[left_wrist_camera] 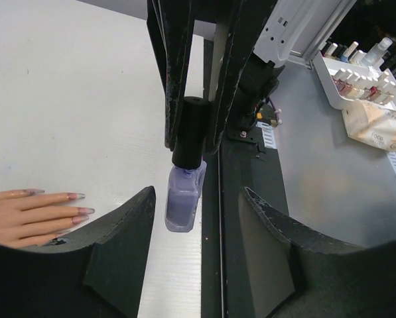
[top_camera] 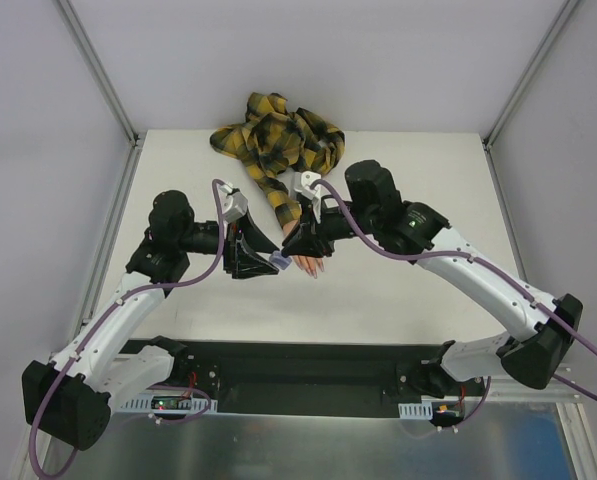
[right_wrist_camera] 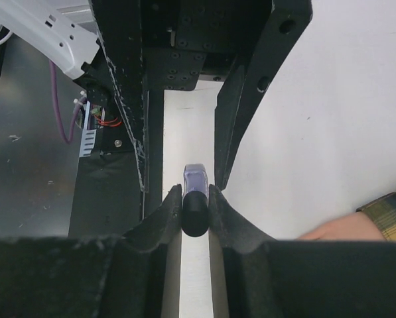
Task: Paint the nails
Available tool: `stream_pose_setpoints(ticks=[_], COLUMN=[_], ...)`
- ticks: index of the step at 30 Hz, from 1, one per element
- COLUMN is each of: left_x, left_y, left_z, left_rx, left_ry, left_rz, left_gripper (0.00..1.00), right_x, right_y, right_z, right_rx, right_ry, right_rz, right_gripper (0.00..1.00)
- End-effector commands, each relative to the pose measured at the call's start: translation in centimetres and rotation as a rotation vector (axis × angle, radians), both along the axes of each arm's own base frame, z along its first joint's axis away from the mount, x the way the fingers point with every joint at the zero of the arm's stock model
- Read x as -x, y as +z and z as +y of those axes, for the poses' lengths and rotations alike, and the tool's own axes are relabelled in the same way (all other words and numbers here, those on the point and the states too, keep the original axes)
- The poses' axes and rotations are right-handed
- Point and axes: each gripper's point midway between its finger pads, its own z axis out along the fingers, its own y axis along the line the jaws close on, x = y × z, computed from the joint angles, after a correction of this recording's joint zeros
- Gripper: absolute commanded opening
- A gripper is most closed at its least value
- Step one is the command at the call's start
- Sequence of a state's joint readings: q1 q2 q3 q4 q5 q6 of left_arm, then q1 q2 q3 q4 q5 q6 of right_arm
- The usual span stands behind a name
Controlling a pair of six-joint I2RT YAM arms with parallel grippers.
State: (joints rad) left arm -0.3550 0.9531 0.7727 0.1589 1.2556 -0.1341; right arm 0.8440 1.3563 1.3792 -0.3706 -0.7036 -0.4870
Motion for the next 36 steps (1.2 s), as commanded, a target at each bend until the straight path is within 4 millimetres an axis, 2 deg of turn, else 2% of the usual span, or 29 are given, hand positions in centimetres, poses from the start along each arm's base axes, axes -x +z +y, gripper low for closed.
stream_pose_setpoints(ticks=[1,27,36], left_x=[0.4,0.9,0.8], left_y=[0.5,0.3,0.0], left_z=[-0.2,-0.6,-0.8], left_rx=[0.019,0.018,0.012], left_ry=[-0.034,-0.075,-0.079], left_rz=[-0.085,-0.06,-0.039], left_gripper=[0.5,0.38,0.42], right_x=[0.2,0.5,0.5], right_y=[3.7,3.1,3.3], right_z=[0.2,1.4,1.1], right_rx=[-0.109,-0.094,-0.096], right_ry=[-0.012,0.02,0.005], right_rz=[-0.081,-0.074,-0.086], right_gripper=[0.01,0.01,0.01])
